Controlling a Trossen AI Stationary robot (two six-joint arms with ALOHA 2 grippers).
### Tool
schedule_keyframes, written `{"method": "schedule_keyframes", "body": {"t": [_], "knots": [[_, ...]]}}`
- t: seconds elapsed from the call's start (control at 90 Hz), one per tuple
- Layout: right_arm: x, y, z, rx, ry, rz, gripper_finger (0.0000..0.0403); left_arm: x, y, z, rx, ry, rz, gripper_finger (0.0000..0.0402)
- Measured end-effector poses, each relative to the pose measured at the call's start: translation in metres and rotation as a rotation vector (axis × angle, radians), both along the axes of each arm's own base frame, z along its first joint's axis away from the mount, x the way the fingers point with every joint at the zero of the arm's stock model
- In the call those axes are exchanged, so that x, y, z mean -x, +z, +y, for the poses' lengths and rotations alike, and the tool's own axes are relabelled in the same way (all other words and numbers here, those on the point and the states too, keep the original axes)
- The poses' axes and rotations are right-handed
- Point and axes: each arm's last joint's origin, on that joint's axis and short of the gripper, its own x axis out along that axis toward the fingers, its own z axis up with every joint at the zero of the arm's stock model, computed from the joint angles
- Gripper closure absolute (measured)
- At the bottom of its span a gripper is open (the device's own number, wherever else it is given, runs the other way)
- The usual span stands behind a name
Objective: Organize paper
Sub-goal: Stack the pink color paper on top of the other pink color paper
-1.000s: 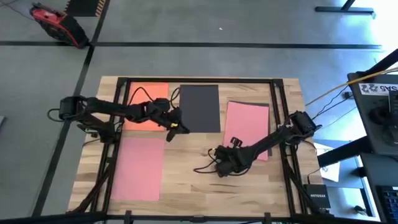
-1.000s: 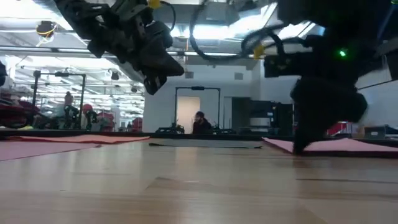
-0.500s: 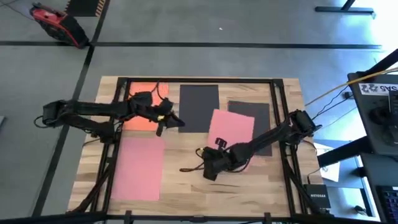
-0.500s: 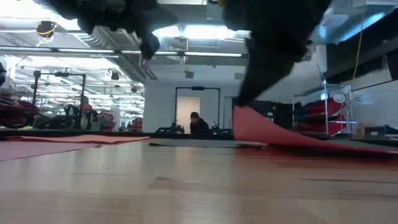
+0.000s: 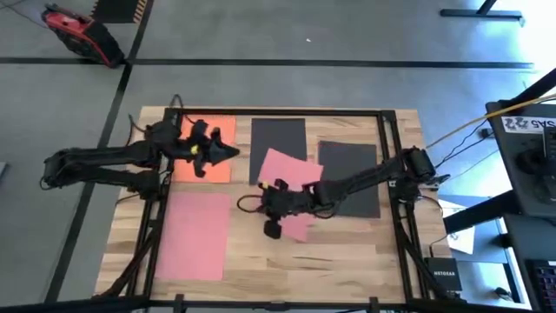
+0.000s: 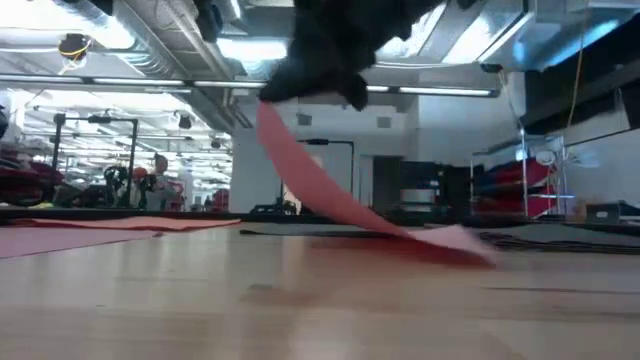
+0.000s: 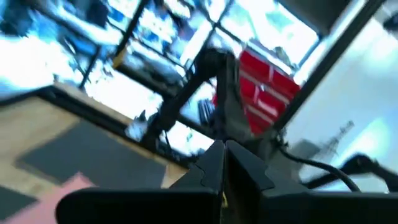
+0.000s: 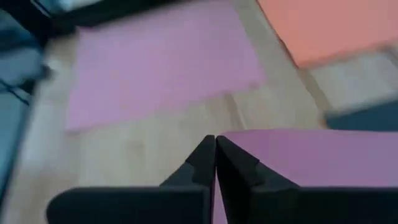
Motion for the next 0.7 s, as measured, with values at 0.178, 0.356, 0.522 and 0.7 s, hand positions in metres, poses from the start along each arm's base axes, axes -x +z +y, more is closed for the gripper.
{"method": "schedule_keyframes", "body": {"t": [0.178,0.356,0.522,0.7], "knots": [[-0.022,0.002,0.003,-0.002,0.028,-0.077,0.0403,0.013,0.008,-0.003,-0.007,0.013,-0.044,0.0402],[-0.062,0.005,0.016,-0.025,0.077,-0.133,0.0403,0.019,0.008,-0.004,0.002,0.014,-0.025,0.0402],[-0.094,0.010,0.024,-0.054,0.108,-0.178,0.0403,0.025,0.009,-0.005,0.008,0.013,-0.021,0.0402],[-0.118,0.013,0.031,-0.067,0.116,-0.231,0.0403,0.039,0.019,-0.009,-0.014,0.007,-0.102,0.0402]]}}
